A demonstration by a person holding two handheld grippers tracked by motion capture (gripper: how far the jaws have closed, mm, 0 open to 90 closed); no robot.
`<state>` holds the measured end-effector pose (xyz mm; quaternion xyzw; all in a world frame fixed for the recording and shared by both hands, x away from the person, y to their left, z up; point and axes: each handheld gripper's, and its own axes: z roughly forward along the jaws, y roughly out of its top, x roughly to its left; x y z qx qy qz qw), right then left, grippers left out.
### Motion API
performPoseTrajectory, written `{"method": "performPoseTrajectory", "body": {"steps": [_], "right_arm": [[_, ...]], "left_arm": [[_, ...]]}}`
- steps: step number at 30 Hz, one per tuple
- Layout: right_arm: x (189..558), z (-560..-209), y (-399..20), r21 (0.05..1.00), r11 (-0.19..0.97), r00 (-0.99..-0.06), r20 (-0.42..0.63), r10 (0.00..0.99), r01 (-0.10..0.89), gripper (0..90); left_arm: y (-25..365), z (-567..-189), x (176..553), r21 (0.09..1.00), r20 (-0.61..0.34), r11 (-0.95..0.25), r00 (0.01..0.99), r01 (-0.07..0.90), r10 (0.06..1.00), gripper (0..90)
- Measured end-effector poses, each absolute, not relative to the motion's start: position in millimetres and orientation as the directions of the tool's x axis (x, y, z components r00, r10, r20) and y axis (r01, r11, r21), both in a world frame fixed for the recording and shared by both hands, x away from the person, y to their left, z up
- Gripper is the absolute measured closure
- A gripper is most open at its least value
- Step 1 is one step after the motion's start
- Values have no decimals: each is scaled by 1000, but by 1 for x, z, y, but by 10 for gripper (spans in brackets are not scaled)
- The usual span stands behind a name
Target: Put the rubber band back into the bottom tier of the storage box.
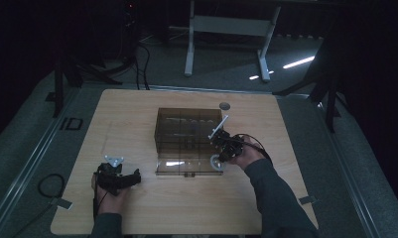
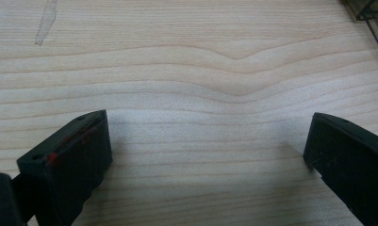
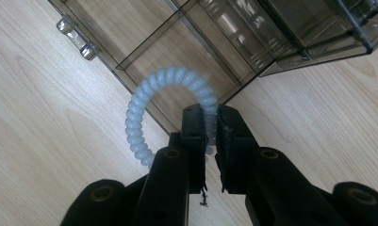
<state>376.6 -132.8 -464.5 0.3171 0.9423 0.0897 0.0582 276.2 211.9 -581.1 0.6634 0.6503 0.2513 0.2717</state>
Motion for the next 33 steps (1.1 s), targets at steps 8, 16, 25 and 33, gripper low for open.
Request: {"method": "performPoseTrajectory", "body": {"steps": [8, 16, 25, 33], "right_arm": [[379, -466, -132, 205, 779, -788, -49, 613, 593, 820], [382, -468, -131, 206, 774, -784, -49, 619, 598, 820], [384, -470, -129, 210, 769, -779, -48, 625, 604, 820], [385, -472, -127, 208, 768, -779, -46, 626, 605, 820]], "left_arm": [[212, -581, 276, 688, -20, -6, 28, 726, 999, 14], [212, -581, 276, 686, -18, -10, 30, 728, 999, 14], [212, -581, 276, 686, -18, -10, 30, 728, 999, 14], [212, -581, 276, 686, -18, -10, 31, 728, 999, 14]]}}
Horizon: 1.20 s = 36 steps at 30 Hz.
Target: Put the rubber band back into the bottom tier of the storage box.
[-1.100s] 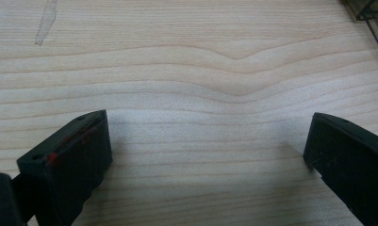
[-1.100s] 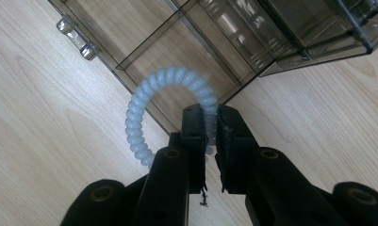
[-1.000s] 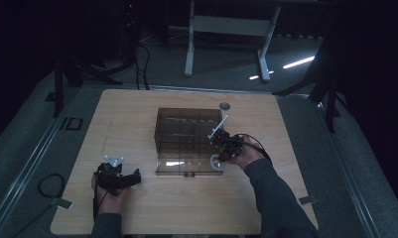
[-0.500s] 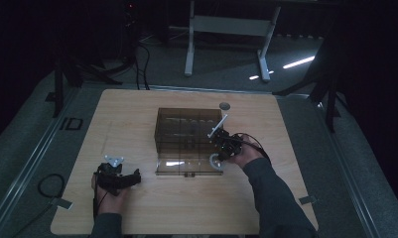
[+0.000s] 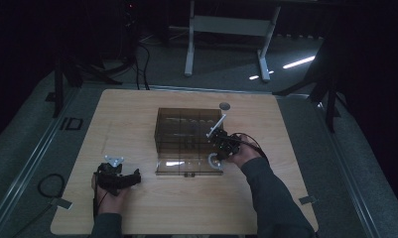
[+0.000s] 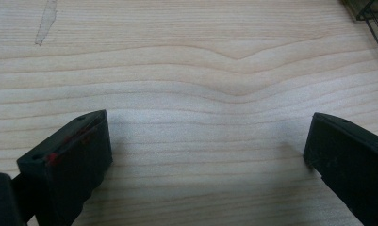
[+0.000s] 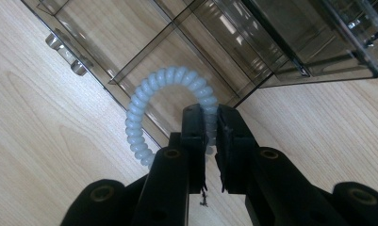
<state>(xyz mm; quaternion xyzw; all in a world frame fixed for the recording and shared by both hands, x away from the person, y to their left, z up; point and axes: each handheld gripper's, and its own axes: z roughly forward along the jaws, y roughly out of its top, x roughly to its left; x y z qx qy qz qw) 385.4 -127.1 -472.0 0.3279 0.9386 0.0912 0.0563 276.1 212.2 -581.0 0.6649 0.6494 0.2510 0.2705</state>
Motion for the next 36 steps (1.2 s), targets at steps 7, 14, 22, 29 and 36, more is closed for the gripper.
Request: {"method": "performPoseTrajectory", "body": {"steps": [7, 14, 22, 29, 36], "right_arm": [[387, -474, -125, 210, 766, -777, -41, 628, 607, 820], [387, -476, -123, 202, 769, -779, -43, 626, 606, 820], [388, -481, -118, 186, 777, -782, -65, 620, 601, 819], [389, -485, -114, 183, 782, -784, -76, 615, 596, 816], [389, -491, -111, 173, 786, -780, -117, 615, 594, 813]], "left_arm": [[212, -581, 276, 686, -18, -10, 30, 728, 999, 14], [212, -581, 276, 685, -17, -11, 31, 728, 999, 14], [212, -581, 276, 685, -18, -10, 31, 728, 999, 13], [212, -581, 276, 686, -17, -10, 31, 728, 999, 14], [212, -581, 276, 686, -19, -9, 29, 727, 999, 14]]}}
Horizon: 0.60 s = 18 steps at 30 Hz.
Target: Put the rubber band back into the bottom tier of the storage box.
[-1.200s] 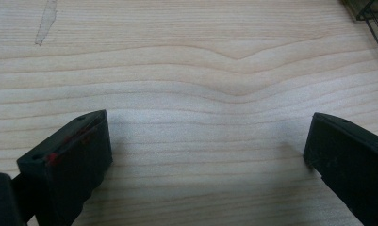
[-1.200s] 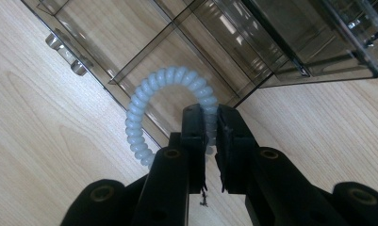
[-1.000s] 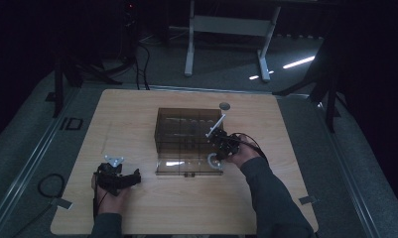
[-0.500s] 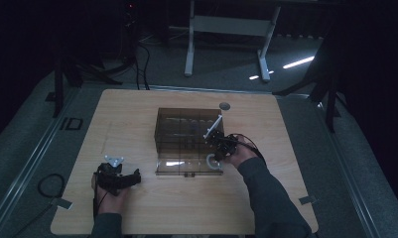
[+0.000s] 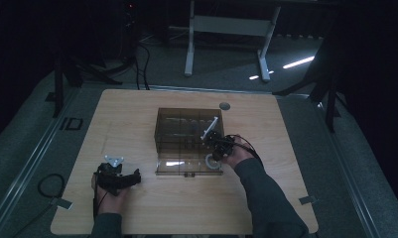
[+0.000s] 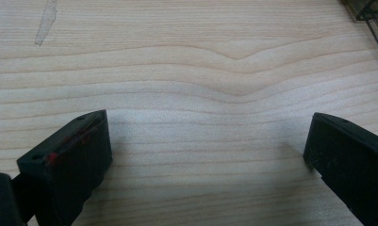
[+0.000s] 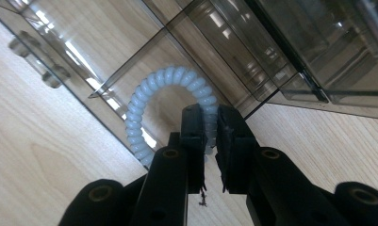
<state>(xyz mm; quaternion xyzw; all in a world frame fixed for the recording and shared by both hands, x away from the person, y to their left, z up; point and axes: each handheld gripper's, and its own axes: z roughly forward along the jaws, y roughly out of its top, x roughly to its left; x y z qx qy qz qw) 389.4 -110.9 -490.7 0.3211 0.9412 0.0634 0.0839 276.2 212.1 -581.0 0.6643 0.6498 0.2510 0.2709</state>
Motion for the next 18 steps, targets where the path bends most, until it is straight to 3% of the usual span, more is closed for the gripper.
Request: {"method": "performPoseTrajectory", "body": {"steps": [18], "right_arm": [[386, -499, -109, 149, 804, -794, -132, 593, 576, 787]], "left_arm": [[212, -581, 276, 685, -18, -10, 31, 728, 999, 14]]}}
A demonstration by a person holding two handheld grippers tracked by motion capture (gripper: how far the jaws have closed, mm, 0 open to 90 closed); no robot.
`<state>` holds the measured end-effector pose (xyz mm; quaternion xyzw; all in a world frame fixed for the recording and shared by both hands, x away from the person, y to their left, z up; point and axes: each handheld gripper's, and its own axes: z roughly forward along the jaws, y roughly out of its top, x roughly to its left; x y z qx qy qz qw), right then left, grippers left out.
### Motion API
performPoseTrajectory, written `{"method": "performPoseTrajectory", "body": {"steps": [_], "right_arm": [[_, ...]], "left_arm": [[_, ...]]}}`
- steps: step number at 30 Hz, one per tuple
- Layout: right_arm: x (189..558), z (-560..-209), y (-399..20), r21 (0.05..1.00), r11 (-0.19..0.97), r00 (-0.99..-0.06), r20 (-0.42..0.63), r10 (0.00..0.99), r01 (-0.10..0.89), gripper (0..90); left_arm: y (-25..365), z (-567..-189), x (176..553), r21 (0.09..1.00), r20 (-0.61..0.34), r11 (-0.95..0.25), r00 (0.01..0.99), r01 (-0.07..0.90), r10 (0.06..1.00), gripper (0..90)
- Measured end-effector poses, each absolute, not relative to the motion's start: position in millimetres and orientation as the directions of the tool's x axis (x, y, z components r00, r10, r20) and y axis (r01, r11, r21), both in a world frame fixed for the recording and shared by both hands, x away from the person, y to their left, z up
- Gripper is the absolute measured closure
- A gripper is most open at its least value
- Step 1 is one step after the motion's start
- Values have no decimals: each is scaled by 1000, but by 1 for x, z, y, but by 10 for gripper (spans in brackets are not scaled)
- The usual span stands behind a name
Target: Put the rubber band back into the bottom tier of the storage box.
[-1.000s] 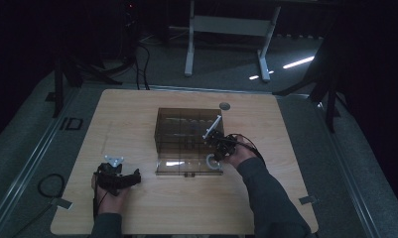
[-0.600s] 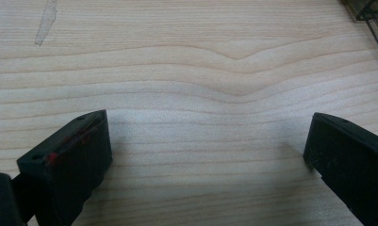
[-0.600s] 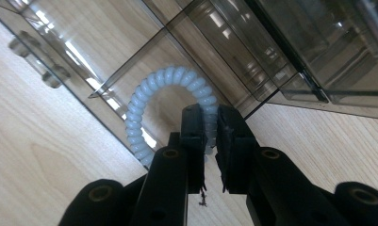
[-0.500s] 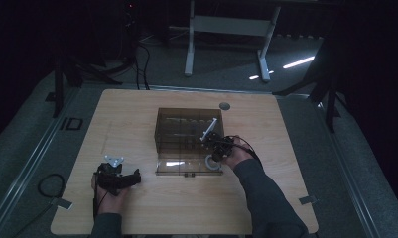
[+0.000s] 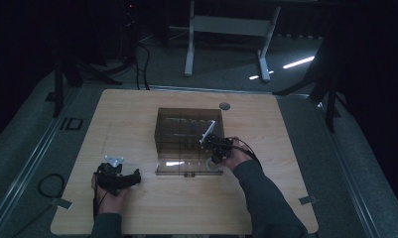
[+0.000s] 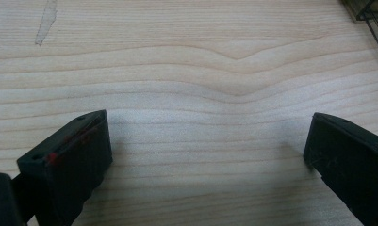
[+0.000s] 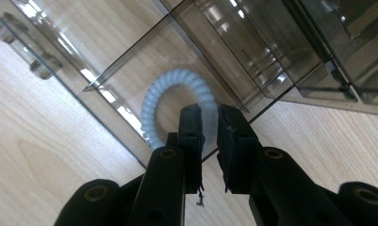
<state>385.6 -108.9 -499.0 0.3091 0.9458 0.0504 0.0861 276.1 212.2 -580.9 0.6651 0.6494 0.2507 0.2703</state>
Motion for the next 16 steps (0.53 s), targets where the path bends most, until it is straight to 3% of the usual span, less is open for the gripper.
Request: {"method": "performPoseTrajectory", "body": {"steps": [16], "right_arm": [[375, -473, -124, 229, 785, -786, -112, 609, 576, 740]], "left_arm": [[212, -581, 276, 687, -19, -8, 29, 727, 999, 14]]}}
